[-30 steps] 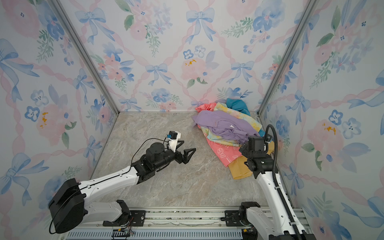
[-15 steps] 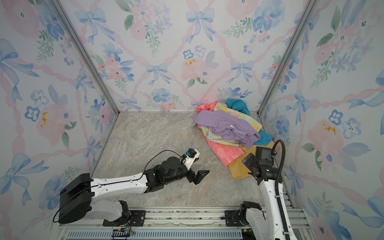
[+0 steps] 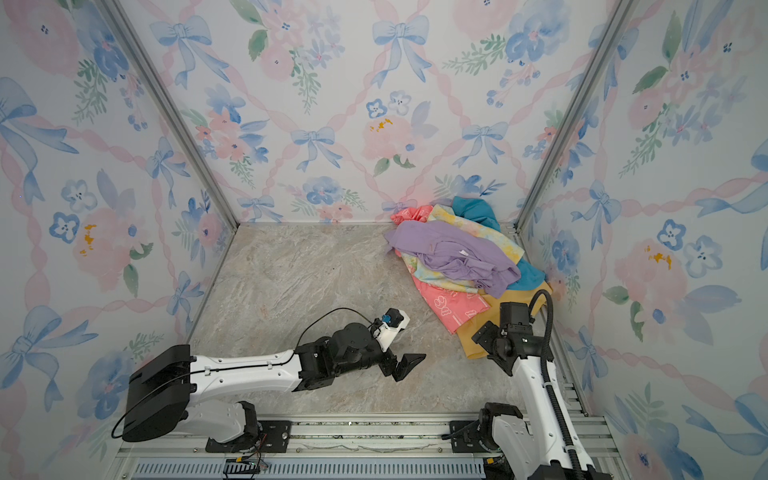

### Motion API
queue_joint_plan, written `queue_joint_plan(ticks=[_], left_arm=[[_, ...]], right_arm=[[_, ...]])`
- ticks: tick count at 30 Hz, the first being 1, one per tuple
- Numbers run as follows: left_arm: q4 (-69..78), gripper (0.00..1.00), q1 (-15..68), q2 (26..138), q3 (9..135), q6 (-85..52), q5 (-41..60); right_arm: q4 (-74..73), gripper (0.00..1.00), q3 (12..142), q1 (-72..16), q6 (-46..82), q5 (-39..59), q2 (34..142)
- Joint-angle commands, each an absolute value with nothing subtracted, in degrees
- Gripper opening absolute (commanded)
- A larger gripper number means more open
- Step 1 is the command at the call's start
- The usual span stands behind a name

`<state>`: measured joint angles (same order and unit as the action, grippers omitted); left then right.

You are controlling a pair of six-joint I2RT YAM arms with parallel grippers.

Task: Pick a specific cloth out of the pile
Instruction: 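Lower the right gripper onto the yellow cloth hem and close it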

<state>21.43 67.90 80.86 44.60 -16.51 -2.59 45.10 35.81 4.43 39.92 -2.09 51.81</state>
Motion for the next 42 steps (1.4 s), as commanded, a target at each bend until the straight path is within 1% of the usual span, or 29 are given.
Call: queue_joint_plan(ticks=[1,8,11,13,15,23,30,33,35,38,42], left_arm=[[20.5,0.98,67.8,81.3,46.1,-15.8,-3.5],[20.7,0.98,65.4,81.8,46.4,-17.4,-2.3],[20.7,0.98,64.2,81.8,46.4,-18.2,-1.2],[20.8,0.98,63.6,81.7,46.3,-18.3,-1.0],[20.9,0.98,63.1,81.4,46.3,-18.4,-1.1],[20.9,0.98,61.9,81.3,46.4,-18.7,-0.9],[20.9,0.98,61.4,81.2,46.4,-18.9,-0.5],[20.9,0.98,61.1,81.0,46.4,-18.9,-0.5],[20.8,0.98,61.1,80.8,46.5,-19.0,-0.6],[20.9,0.98,61.0,80.7,46.3,-19.0,-0.6],[20.8,0.98,61.0,80.7,46.3,-19.0,-0.2]], right_arm=[[42.8,0.87,35.2,2.0,41.3,-2.7,54.3],[39.8,0.80,35.6,-2.6,41.5,-5.1,58.8],[38.3,0.76,35.8,-3.0,40.5,-4.6,61.4],[37.5,0.76,35.9,-3.2,40.2,-4.3,62.9],[37.2,0.72,36.1,-3.2,39.8,-3.9,64.2],[34.3,0.63,36.2,-4.2,39.2,-3.1,69.1],[30.9,0.57,35.3,-4.7,39.2,-2.2,73.0],[30.0,0.51,35.4,-4.7,38.6,-2.2,74.9],[29.6,0.39,35.4,-4.7,38.5,-2.3,75.8],[29.1,0.28,35.3,-4.7,38.5,-2.5,76.3],[28.7,0.22,35.4,-4.7,38.1,-2.9,76.1]])
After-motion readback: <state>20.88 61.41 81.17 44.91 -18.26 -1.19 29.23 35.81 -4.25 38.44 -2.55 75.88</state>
